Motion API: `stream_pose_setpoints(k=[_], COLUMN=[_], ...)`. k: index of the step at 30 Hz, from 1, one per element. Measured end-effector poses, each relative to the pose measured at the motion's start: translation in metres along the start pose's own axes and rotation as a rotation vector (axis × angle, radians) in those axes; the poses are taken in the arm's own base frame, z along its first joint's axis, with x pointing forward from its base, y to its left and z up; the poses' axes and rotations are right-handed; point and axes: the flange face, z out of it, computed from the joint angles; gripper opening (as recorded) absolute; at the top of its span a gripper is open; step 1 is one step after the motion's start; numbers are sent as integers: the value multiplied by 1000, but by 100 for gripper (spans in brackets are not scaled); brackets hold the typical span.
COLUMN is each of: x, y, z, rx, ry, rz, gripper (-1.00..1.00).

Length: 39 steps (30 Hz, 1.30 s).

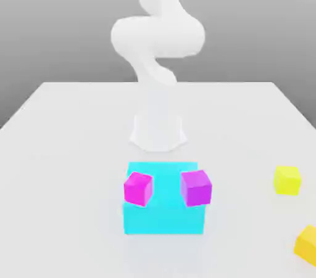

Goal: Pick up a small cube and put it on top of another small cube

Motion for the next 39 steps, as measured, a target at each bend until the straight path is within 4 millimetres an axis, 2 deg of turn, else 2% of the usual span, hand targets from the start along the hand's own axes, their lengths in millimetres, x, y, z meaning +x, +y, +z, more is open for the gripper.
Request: stream_pose_setpoints(k=[5,10,15,19,25,30,34,35,39], x=[-35,-84,-148,-214,-309,-395,-432,-437,-437], y=[-31,-51,-60,-62,-45,-21,4,9,9], z=[88,171,245,296,360,397,437,444,444], rx=[-90,-160,-215,-243,-279,-292,-292,-292,-292], ry=[-90,-186,-292,-388,-537,-669,-690,-690,-690], rz=[-108,-219,-331,-431,-547,-636,-648,-649,-649], gripper=[0,0,0,0,0,0,0,-100,-100])
